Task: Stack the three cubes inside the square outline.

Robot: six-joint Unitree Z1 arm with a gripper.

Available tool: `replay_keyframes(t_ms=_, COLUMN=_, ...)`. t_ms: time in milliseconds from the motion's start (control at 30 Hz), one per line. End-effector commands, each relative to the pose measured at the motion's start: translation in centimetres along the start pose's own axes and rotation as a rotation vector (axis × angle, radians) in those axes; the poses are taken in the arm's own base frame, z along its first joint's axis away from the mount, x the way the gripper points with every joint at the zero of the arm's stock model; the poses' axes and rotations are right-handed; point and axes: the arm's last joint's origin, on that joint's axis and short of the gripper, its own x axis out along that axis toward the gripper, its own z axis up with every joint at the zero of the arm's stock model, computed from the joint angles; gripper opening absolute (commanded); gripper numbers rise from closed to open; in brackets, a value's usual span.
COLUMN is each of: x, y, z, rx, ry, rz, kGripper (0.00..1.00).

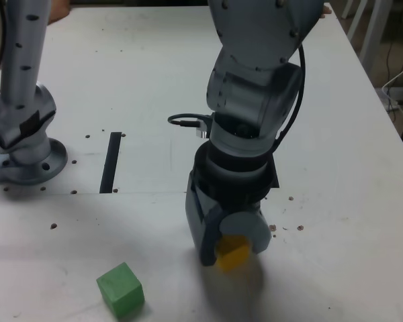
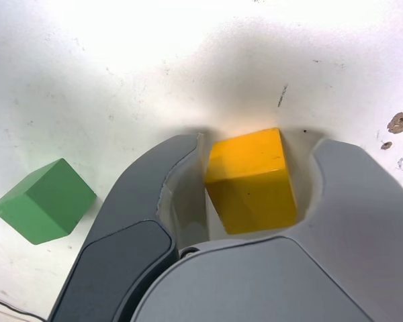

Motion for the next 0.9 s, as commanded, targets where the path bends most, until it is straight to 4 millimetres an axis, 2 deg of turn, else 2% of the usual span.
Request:
replay_keyframes(t_ms=0, x=-0.1, y=0.2, z=-0.1, rx=0.002, ry=0.0, rz=0.003, kGripper=0.38)
replay_keyframes(t_ms=200, x=-0.3, y=0.2, z=-0.1, rx=0.035, ry=-0.016, rz=-0.003, kGripper=0.3)
replay_keyframes(t_ms=467, x=-1.5, y=0.9, z=-0.9, rx=0.112, ry=-0.041, rz=-0.001, kGripper=0.29)
replay_keyframes(t_ms=867, x=-6.1, y=3.1, z=-3.5, rx=0.27, ry=-0.127, rz=-0.017, kGripper=0.31)
